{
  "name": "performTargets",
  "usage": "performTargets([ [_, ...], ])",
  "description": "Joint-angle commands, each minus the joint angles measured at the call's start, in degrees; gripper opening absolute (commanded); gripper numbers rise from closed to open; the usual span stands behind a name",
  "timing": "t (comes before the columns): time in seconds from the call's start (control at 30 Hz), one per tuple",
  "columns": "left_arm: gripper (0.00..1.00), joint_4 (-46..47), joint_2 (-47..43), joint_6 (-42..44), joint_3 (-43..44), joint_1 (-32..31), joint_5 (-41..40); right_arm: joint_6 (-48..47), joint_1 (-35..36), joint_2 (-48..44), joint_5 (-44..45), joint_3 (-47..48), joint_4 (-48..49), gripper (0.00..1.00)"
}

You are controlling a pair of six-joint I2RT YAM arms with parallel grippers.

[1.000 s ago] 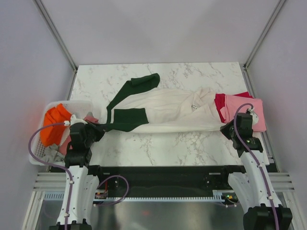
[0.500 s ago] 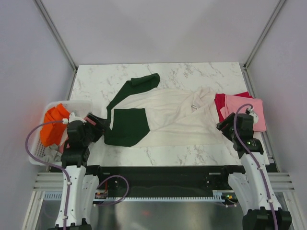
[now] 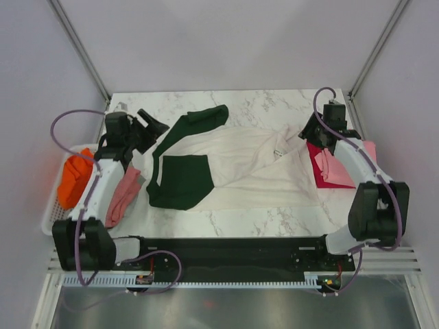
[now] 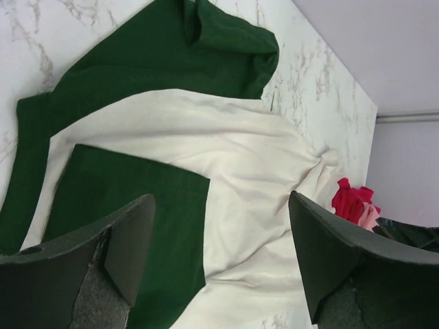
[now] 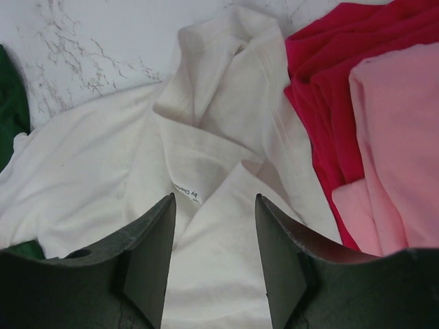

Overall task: Fold and stack the t-shirts
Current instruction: Fold the tshirt

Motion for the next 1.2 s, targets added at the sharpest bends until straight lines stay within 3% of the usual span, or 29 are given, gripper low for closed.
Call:
performTargets([
  [0.0,0.85,5.07,13.06,3.34,8.74,-2.61,0.64,-1.81,0.1,8.95,-0.92,7.68,1.55,0.58],
  [0.17,0.87,5.42,31.36,4.57,25.16,-4.29,0.72,-1.72,2.29,21.26,-0.3,18.75,1.99,0.61],
  [0.4,0.87,3.58,49.04,4.57,40.74,-5.52,2.3,-1.63,3.26,33.4,-1.01,29.23,1.64,0.65],
  [0.53,0.84,-1.24,59.24,5.36,54.42,-6.75,2.74,-1.28,3.96,37.28,-0.83,31.87,1.46,0.66],
  [0.7,0.82,-4.16,68.56,3.97,64.74,-8.51,1.43,-1.8,4.84,39.91,0.58,33.1,1.46,0.63],
  [0.8,0.81,-4.25,72.25,1.51,67.38,-8.95,0.72,-1.63,5.02,42.2,2.33,35.04,1.55,0.44],
  [0.83,0.8,-4.34,73.49,-0.85,69.48,-8.95,1.16,-1.19,5.11,42.73,2.16,35.39,1.72,0.28],
  [0.87,0.8,-4.34,74.46,-1.57,70.63,-8.95,1.42,-0.76,5.19,43.08,2.68,35.39,2.25,0.22],
  [1.03,0.79,-3.9,74.12,-2.46,71.17,-9.21,-0.94,-0.14,5.46,42.56,4.44,35.56,4.36,0.19],
  [1.1,0.79,-3.9,73.59,0.42,70.73,-9.21,-1.3,-0.22,5.46,42.91,4.71,36.36,4.45,0.15],
  [1.17,0.78,-3.81,73.41,2.01,70.29,-9.12,-1.3,-0.4,5.55,43.09,6.02,35.84,4.97,0.03],
])
